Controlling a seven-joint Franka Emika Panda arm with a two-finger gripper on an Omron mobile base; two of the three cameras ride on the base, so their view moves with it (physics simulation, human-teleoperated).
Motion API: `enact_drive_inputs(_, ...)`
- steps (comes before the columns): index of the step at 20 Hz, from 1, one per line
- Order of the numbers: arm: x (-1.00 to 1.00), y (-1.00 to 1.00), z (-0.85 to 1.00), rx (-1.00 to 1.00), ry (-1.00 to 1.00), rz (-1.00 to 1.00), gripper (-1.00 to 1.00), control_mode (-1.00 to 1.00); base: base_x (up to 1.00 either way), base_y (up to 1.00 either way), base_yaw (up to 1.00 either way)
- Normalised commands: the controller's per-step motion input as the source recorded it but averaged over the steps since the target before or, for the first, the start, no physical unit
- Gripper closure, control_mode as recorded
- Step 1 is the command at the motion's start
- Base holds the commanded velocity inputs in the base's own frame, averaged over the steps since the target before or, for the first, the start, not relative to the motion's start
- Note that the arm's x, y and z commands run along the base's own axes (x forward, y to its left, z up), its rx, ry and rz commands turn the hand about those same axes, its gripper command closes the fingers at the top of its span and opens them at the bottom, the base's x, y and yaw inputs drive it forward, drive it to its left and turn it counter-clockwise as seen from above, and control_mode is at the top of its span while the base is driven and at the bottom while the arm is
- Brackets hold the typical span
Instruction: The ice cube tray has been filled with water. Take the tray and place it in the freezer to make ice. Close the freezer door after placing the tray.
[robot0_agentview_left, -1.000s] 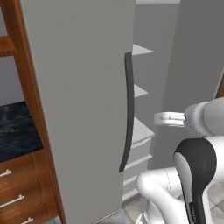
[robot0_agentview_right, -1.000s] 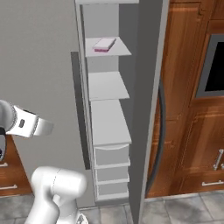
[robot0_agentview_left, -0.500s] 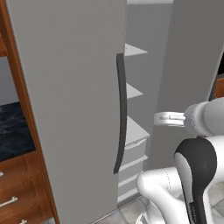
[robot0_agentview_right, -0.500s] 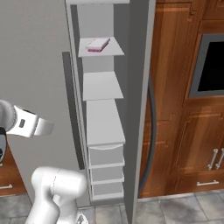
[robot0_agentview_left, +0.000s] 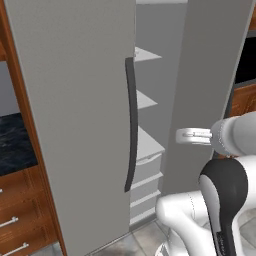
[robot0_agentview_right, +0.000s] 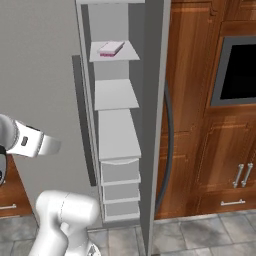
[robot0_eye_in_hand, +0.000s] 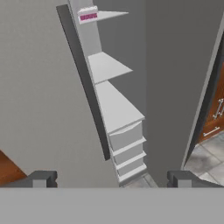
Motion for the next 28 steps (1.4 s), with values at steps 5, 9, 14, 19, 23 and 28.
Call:
enact_drive_inputs(5, 0.0, -0.01, 0.0, 0.01, -0.01, 0.0, -1.0, -1.0, 0.0, -0.02, 0.0)
enact_drive_inputs(9, -0.01, -0.5, 0.0, 0.17, -0.16, 0.05, -1.0, -1.0, 0.0, 0.0, 0.0)
enact_drive_inputs(14, -0.23, -0.84, -0.09, 0.47, -0.33, 0.07, -1.0, -1.0, 0.0, 0.0, 0.0)
enact_drive_inputs(19, -0.11, -0.72, -0.27, 0.52, -0.28, 0.0, -1.0, -1.0, 0.0, 0.0, 0.0)
enact_drive_inputs(23, 0.05, -0.76, -0.45, 0.37, -0.12, 0.04, -1.0, -1.0, 0.0, 0.0, 0.0)
enact_drive_inputs(28, 0.0, -0.96, -0.48, 0.32, -0.11, 0.11, -1.0, -1.0, 0.0, 0.0, 0.0)
